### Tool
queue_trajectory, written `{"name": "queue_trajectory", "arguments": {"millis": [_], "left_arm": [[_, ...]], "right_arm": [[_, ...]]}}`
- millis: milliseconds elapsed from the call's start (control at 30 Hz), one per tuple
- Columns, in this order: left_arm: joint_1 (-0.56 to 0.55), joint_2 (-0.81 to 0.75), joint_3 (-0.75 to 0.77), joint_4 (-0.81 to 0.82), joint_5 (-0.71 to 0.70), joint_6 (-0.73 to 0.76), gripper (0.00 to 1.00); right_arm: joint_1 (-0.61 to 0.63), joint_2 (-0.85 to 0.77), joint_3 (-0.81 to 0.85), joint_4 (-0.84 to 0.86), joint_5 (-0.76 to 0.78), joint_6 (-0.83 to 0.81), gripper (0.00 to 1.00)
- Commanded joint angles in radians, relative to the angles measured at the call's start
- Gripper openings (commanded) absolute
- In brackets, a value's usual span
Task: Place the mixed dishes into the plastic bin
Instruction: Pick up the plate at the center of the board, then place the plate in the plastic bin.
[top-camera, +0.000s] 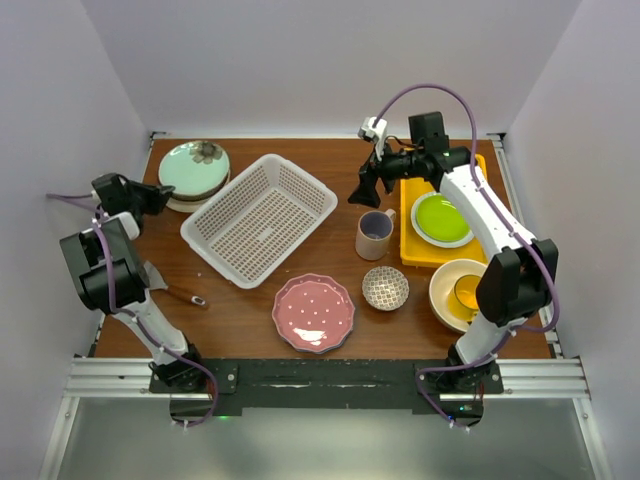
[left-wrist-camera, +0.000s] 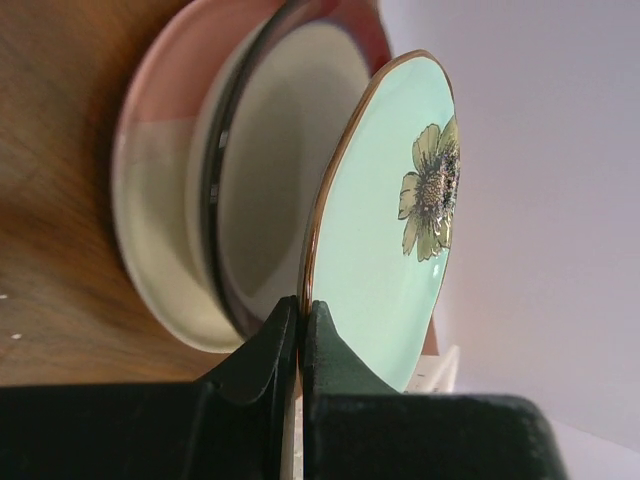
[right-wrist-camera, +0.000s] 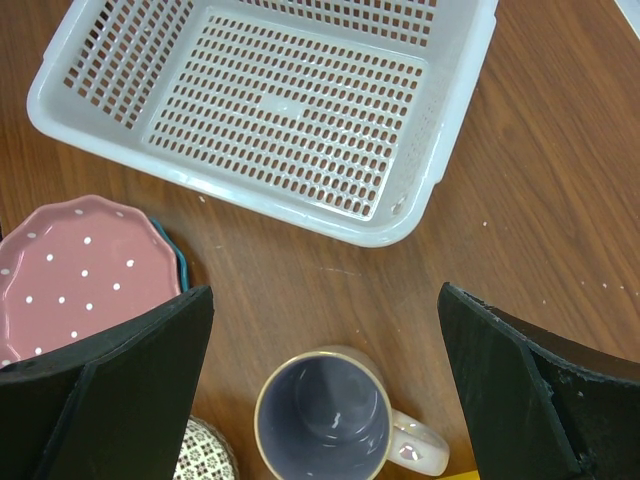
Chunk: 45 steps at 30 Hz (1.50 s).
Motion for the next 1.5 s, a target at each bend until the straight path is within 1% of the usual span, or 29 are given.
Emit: {"name": "queue_trajectory", "arguments": {"millis": [0,100,367,533,633,800,1067,1267,1467], "left_arm": [[0.032,-0.104,0.025,0.247,0.077,-0.124,0.0],[0.032,-0.12,0.02,0.273,0.083,-0.147,0.0],[0.029,-0.187,0.017,0.278,0.134,-0.164,0.0],[0.015,-0.259,-0.006,0.236,0.185,-0.125,0.0],[-0.003,-0.314,-0.044,0.212,0.203,-0.101,0.0],[-0.068,-0.4,-0.082,0.138,0.215,-0.041,0.0],[-0.187,-0.509,-0.176,0.089,0.223,-0.019,0.0],[-0.23,-0.607,-0.24,0.046,0.211,0.005,0.0],[-0.255,-0.682,-0.329,0.051,0.186,-0.009,0.0]], "right_arm": [[0.006,-0.06,0.009,0.001,-0.02,-0.011,0.98],[0.006,-0.066,0.007,-0.002,-0.021,-0.013,0.98],[0.011,-0.074,0.013,-0.008,-0.029,-0.019,0.98],[0.014,-0.077,0.021,-0.004,-0.046,-0.017,0.98],[0.014,-0.084,0.018,0.001,-0.05,-0.01,0.98],[0.014,-0.098,0.01,-0.002,-0.056,-0.004,0.98],[0.012,-0.155,-0.013,-0.03,-0.027,-0.011,0.98],[0.011,-0.201,-0.066,-0.039,-0.015,-0.008,0.98],[0.006,-0.224,-0.088,-0.023,-0.007,0.026,0.98]]}}
